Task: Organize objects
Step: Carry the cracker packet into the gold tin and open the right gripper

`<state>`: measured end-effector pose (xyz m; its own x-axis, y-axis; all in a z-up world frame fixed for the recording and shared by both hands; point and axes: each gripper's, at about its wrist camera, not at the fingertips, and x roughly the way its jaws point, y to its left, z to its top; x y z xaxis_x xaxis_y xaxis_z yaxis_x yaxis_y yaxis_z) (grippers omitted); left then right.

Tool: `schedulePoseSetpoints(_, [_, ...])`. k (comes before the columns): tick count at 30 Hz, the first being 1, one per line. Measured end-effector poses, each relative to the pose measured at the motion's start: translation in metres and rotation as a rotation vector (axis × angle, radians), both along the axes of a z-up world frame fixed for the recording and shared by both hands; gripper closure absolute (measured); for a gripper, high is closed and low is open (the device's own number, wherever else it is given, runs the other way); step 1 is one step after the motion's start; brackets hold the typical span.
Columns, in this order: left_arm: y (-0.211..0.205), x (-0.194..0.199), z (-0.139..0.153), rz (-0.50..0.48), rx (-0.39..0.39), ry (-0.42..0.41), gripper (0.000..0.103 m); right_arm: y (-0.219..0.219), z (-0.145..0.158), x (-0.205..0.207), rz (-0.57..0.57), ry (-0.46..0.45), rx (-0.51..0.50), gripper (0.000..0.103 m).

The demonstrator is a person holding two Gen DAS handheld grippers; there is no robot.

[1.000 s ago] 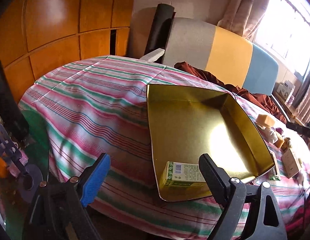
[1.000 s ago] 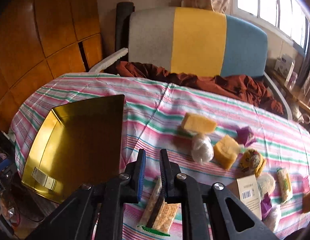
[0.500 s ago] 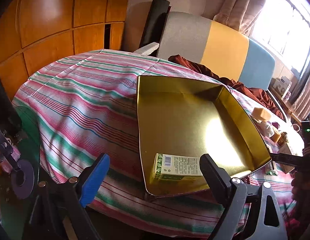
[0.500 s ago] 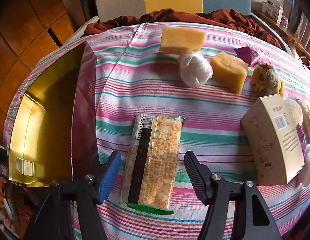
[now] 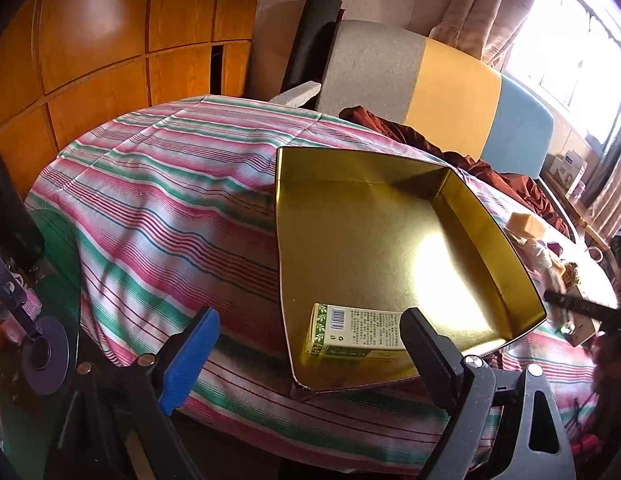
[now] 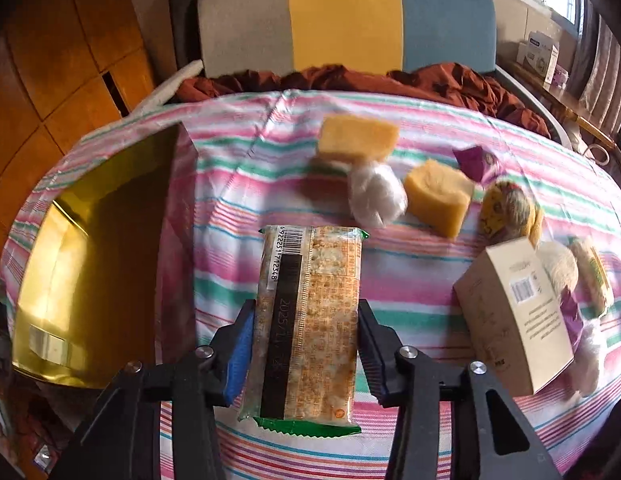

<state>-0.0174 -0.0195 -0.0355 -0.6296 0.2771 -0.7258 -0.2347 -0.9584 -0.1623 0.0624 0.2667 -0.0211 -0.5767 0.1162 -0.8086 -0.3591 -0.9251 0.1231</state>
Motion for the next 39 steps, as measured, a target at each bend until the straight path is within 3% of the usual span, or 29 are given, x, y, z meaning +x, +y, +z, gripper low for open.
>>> schedulePoseSetpoints(3, [-0.003,0.0,0.001,0.008,0.006,0.001,0.011,-0.031,0.03,-0.018,0.116,0.068,0.008,0.056])
schedulePoseSetpoints(6, [-0.007,0.0,0.002,0.014,0.016,0.003,0.011,-0.072,0.036,-0.046,0.241,0.066,0.004,0.056])
schedulePoseSetpoints(14, [-0.024,-0.001,0.001,0.046,0.034,-0.004,0.01,-0.161,-0.023,-0.089,0.445,-0.122,0.005,0.056])
schedulePoseSetpoints(18, [-0.033,-0.003,-0.002,0.068,0.04,-0.011,0.01,-0.174,-0.046,-0.094,0.465,-0.169,-0.034,0.055])
schedulePoseSetpoints(25, [-0.036,-0.005,-0.005,0.082,0.039,-0.021,0.01,-0.184,-0.052,-0.087,0.519,-0.163,-0.156,0.052])
schedulePoseSetpoints(30, [-0.033,-0.005,-0.002,0.074,0.027,-0.013,0.01,-0.184,-0.039,-0.08,0.507,-0.126,-0.119,0.051])
schedulePoseSetpoints(39, [-0.021,0.0,0.015,0.06,-0.021,0.039,0.008,-0.159,0.003,-0.057,0.429,0.004,0.067,0.021])
